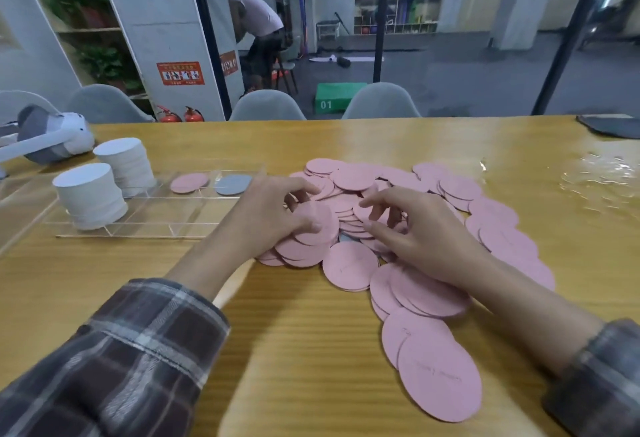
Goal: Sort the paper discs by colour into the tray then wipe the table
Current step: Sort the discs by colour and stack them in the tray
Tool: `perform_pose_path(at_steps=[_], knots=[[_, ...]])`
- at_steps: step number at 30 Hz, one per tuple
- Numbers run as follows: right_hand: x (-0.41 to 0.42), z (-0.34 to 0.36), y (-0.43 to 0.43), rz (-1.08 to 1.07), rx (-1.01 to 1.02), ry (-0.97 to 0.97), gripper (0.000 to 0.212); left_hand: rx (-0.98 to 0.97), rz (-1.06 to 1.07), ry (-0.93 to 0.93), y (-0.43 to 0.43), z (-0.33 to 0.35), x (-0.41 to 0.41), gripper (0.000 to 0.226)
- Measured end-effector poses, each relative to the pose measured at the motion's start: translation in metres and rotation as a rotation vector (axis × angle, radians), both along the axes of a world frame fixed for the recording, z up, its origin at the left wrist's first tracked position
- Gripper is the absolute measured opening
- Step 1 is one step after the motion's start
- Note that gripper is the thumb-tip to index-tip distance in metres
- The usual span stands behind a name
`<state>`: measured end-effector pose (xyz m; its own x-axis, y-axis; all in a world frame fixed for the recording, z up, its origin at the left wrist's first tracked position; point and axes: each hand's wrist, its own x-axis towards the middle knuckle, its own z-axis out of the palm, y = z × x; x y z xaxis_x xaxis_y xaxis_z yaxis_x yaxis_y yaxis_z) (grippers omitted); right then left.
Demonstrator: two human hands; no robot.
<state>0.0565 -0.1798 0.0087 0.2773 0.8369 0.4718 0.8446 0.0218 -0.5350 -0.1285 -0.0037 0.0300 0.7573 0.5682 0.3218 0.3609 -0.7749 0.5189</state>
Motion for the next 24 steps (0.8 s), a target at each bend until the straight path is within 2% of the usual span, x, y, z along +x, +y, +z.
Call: perform_pose_path(at_steps=[5, 9, 11, 14, 16, 19, 22, 24], knots=[[-0.006, 0.004, 0.0, -0.016, 0.007, 0.028, 0.024, -0.324, -0.091, -0.195, -0.006, 0.002, 0.003, 0.027], [-0.015, 0.009, 0.0, 0.067, -0.004, 0.248, 0.025, -0.47, -0.134, -0.294, -0.016, 0.004, 0.006, 0.018], [-0.018, 0.01, 0.002, 0.101, -0.001, 0.357, 0.019, -0.505, -0.148, -0.314, -0.019, 0.003, 0.008, 0.017], [-0.014, 0.008, 0.004, 0.087, 0.008, 0.476, 0.012, -0.453, -0.165, -0.317, -0.019, 0.003, 0.011, 0.015], [-0.009, 0.007, 0.004, 0.043, 0.016, 0.417, 0.01, -0.265, -0.131, -0.266, -0.013, 0.003, 0.009, 0.014], [-0.007, 0.007, 0.003, -0.028, 0.026, 0.313, 0.012, 0.072, 0.023, -0.055, 0.004, 0.001, 0.001, 0.016], [-0.008, 0.006, 0.003, -0.071, 0.028, 0.294, 0.01, 0.065, 0.076, 0.151, 0.011, -0.002, -0.005, 0.026], [-0.009, 0.007, 0.002, -0.084, 0.031, 0.288, 0.008, 0.034, 0.083, 0.164, 0.009, -0.002, -0.004, 0.03]])
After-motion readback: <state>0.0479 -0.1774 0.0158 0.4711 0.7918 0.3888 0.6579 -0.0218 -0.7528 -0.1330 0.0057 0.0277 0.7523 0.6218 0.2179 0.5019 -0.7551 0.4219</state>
